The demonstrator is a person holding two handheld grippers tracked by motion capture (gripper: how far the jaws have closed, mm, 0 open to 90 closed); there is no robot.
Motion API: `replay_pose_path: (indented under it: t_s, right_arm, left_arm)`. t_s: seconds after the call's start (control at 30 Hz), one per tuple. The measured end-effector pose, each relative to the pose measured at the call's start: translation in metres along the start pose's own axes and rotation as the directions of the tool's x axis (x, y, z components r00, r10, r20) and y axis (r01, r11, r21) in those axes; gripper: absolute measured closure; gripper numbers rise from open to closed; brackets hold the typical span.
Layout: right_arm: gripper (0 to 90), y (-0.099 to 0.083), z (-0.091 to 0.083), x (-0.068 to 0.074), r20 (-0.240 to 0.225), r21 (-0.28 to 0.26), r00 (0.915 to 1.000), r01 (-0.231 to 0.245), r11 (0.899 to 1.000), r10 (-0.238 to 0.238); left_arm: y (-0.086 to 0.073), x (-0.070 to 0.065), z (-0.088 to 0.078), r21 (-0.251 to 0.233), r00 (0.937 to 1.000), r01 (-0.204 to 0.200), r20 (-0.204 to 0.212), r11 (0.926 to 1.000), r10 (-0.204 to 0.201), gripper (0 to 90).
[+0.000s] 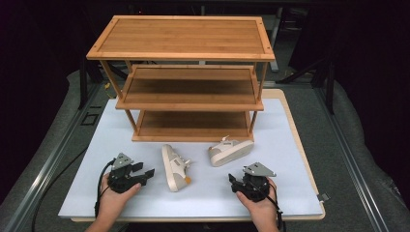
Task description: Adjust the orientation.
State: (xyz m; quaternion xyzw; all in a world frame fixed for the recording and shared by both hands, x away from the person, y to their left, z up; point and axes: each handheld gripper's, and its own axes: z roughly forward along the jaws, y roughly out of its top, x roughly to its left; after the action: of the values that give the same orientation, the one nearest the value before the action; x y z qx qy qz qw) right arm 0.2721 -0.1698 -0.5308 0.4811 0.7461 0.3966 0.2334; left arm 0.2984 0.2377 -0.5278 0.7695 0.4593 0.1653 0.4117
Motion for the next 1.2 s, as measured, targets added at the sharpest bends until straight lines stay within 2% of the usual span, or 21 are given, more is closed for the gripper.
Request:
replay_pose_path:
  t_s: [0.27, 0.3, 0.4, 0.53, 0.63, 0.9, 1.03, 1.13, 1.2]
  right_arm:
    - [36.9, 0.000, 0.001, 0.000, -0.001, 0.002, 1.0000, 0.010, 1.000, -0.010]
    - [36.9, 0.000, 0.001, 0.001, 0.018, 0.006, 0.9998, 0.011, 1.000, -0.011]
    - [36.8, 0.000, 0.001, 0.000, -0.001, -0.003, 0.9999, 0.011, 1.000, -0.011]
    - [36.6, 0.001, 0.000, 0.001, 0.008, 0.000, 0.9999, 0.010, 1.000, -0.010]
    - [36.6, 0.001, 0.001, 0.001, 0.005, 0.000, 1.0000, 0.008, 1.000, -0.008]
    - [36.6, 0.001, 0.000, 0.000, 0.001, -0.002, 1.0000, 0.000, 1.000, 0.000]
    - [36.6, 0.000, -0.001, -0.001, 0.010, 0.000, 0.9998, -0.015, 1.000, 0.015]
    - [36.6, 0.000, -0.001, -0.002, -0.003, -0.007, 0.9998, -0.020, 1.000, 0.020]
    - [36.6, 0.000, -0.001, -0.002, -0.001, -0.005, 0.9997, -0.023, 1.000, 0.023]
  left_arm:
    - [0.001, -0.003, -0.005, -0.014, 1.0000, 0.002, -0.001, 0.9999, -0.002, 39.3]
    - [0.002, -0.004, -0.005, -0.014, 1.0000, 0.010, 0.002, 0.9998, -0.010, 39.3]
    - [0.005, -0.005, -0.004, -0.017, 1.0000, 0.003, 0.005, 0.9998, -0.003, 39.3]
    - [0.011, -0.010, -0.001, -0.008, 0.9999, 0.001, 0.016, 1.0000, -0.001, 39.3]
    - [0.015, -0.015, -0.004, -0.023, 0.9990, 0.010, 0.044, 0.9997, -0.009, 38.0]
    - [0.029, -0.024, -0.012, -0.064, 0.9985, -0.009, 0.053, 0.9979, 0.013, 35.1]
    - [0.036, -0.032, -0.008, -0.080, 0.9986, 0.009, 0.053, 0.9968, -0.004, 32.0]
    - [0.038, -0.038, -0.002, -0.096, 0.9995, 0.001, 0.031, 0.9954, 0.002, 27.7]
    - [0.039, -0.041, 0.003, -0.082, 0.9993, -0.011, 0.035, 0.9966, 0.013, 27.2]
